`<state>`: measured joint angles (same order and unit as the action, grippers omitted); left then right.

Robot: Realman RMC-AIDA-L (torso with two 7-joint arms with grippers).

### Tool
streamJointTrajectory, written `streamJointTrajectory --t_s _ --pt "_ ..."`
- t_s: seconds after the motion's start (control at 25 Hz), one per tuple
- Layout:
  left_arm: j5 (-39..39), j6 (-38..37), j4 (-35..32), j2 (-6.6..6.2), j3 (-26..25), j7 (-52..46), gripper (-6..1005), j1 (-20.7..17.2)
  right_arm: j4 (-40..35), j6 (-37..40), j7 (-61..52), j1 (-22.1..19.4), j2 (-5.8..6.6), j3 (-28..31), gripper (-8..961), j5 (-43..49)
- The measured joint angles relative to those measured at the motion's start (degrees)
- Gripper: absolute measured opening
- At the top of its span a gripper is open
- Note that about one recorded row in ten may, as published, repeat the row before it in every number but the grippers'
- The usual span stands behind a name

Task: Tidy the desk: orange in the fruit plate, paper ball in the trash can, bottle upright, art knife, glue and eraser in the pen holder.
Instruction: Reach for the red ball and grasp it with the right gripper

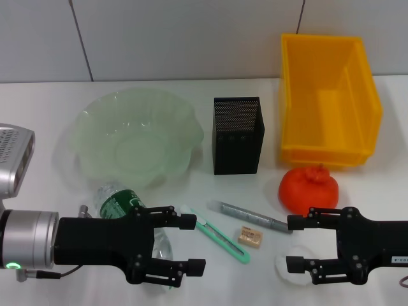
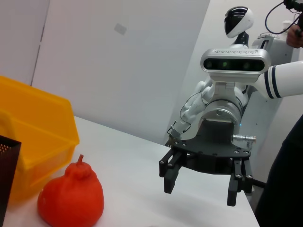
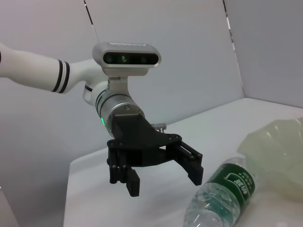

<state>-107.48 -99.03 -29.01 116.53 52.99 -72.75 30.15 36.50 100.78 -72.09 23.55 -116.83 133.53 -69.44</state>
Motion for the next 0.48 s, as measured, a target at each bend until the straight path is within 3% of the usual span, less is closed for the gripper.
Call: streamJointTrajectory --t_s 0.48 --pt "-0.01 -2.92 0.00 -0.98 -3.32 0.38 846 -0.65 -0.03 0.21 0.02 0.00 0.03 0.02 763 -0.37"
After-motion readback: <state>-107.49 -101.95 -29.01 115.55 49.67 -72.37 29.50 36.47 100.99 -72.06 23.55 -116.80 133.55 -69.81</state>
